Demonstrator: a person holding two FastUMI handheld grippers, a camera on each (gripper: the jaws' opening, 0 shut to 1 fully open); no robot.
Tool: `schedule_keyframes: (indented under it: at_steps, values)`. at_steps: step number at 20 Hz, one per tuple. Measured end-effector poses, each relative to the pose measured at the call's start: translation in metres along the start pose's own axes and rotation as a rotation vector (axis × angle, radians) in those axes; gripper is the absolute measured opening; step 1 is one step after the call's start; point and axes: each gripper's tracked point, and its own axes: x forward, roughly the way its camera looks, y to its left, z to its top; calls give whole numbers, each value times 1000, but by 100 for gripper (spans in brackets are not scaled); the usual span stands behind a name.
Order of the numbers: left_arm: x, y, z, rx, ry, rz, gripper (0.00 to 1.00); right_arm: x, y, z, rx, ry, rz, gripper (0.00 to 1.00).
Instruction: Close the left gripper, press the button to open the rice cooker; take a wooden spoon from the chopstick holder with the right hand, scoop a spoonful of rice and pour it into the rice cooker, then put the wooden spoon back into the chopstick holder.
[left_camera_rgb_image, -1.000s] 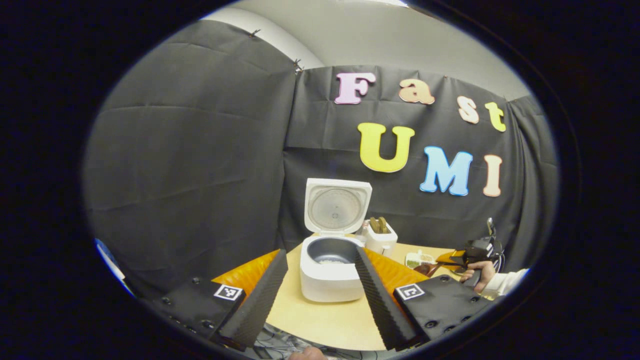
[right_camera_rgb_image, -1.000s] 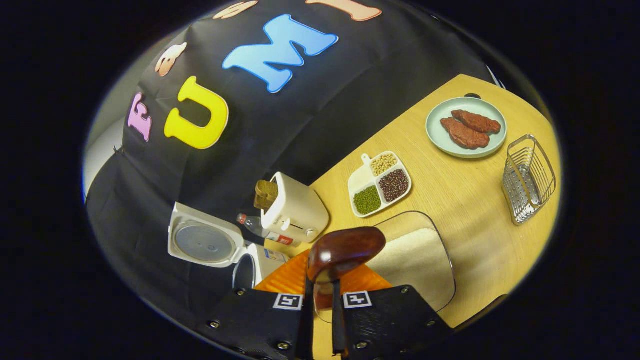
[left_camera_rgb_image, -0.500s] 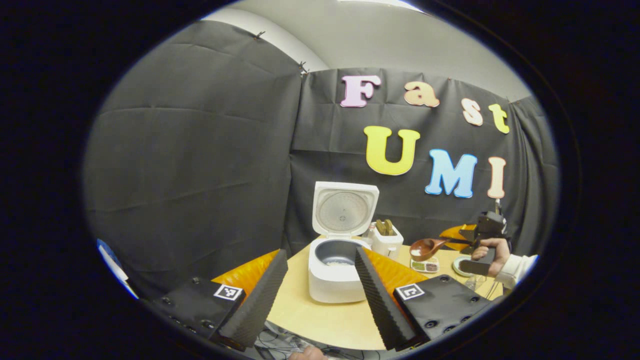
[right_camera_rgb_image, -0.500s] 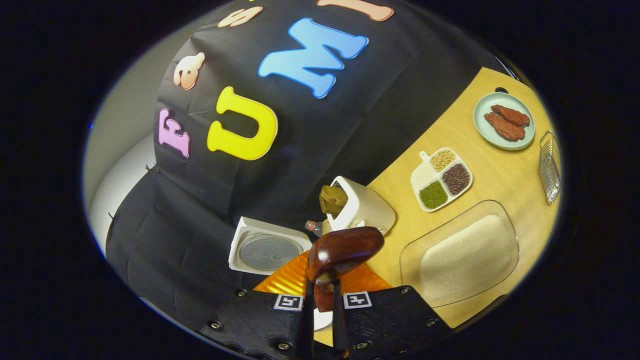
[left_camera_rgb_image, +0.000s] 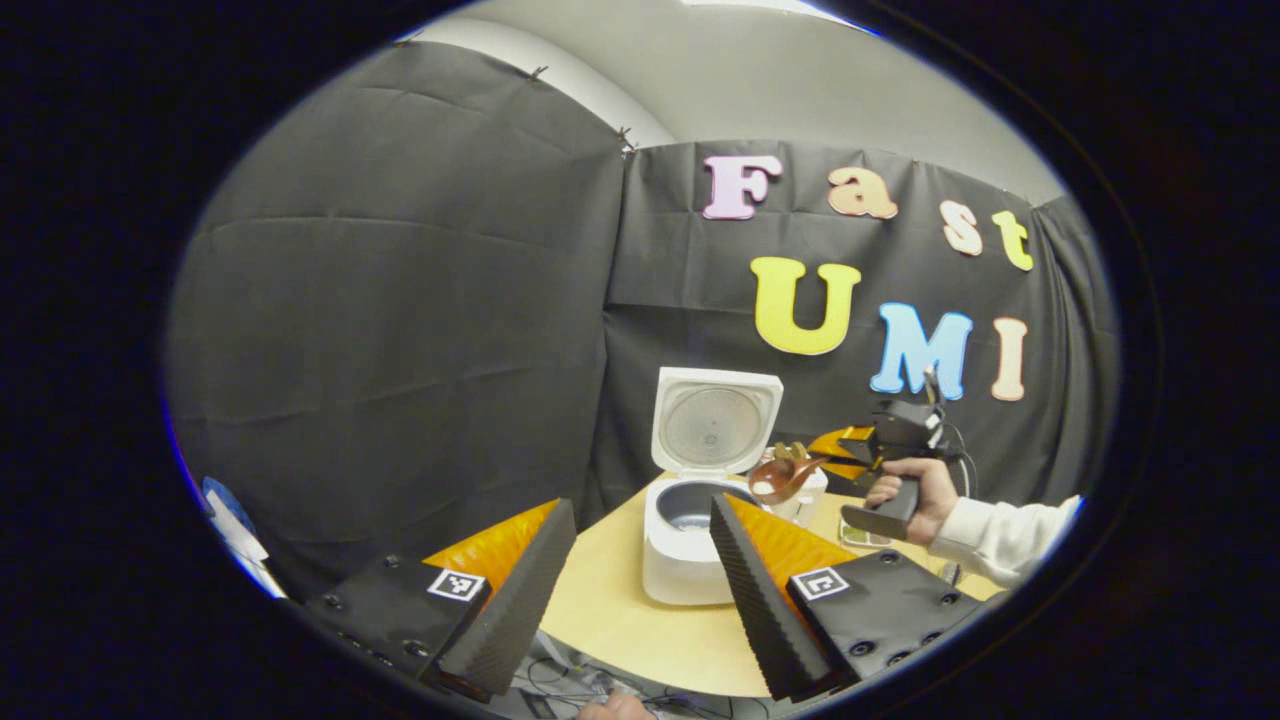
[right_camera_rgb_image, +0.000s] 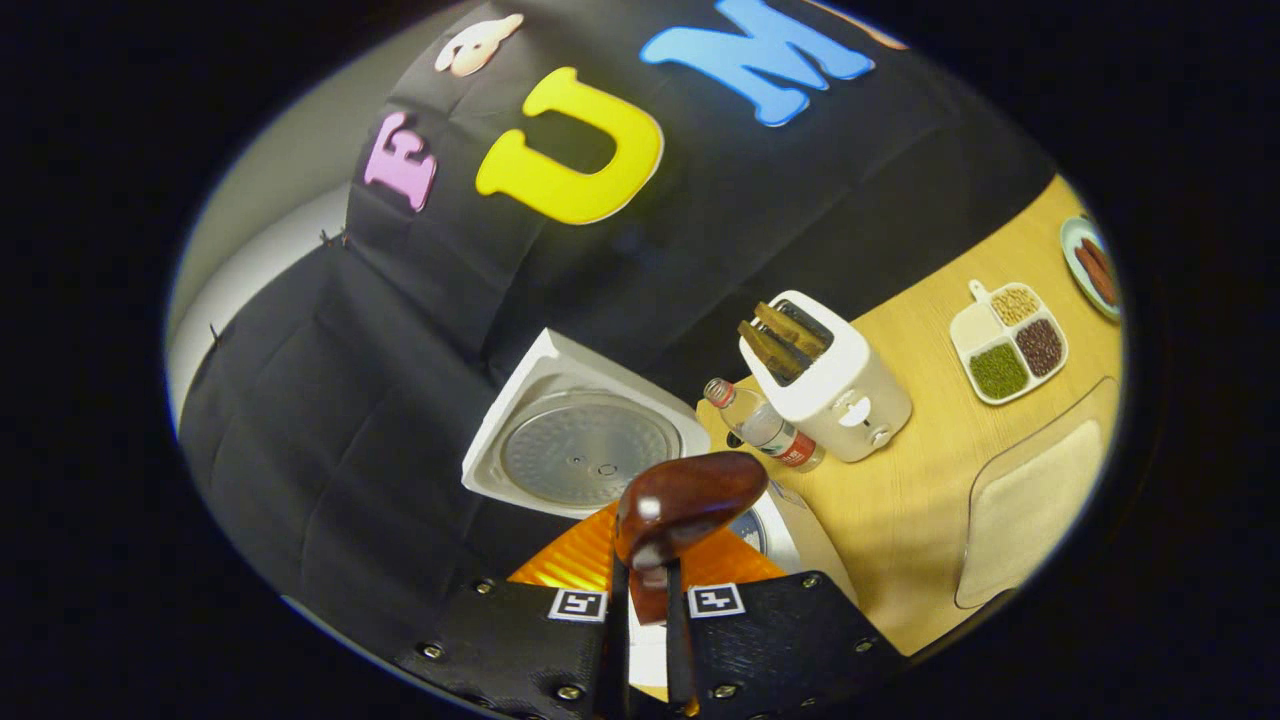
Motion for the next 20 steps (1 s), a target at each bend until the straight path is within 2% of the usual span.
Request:
schedule_keyframes:
  at_steps: [3, 6, 12, 16, 20]
  values:
    - [-2, 3, -1, -18, 8, 27, 95, 33, 7, -26, -226, 43, -44, 15]
    - [-6, 11, -3, -22, 6, 57, 94, 64, 16, -50, -452, 94, -45, 15]
    - [-13, 34, -11, -64, 1, 112, 94, 83, 15, -81, -888, 175, -43, 15]
    - [-23, 46, -22, -80, 9, 141, 94, 82, 22, -82, -1098, 144, -34, 15]
    - [-29, 49, -23, -83, 5, 150, 94, 77, 38, -74, -1347, 29, -52, 16]
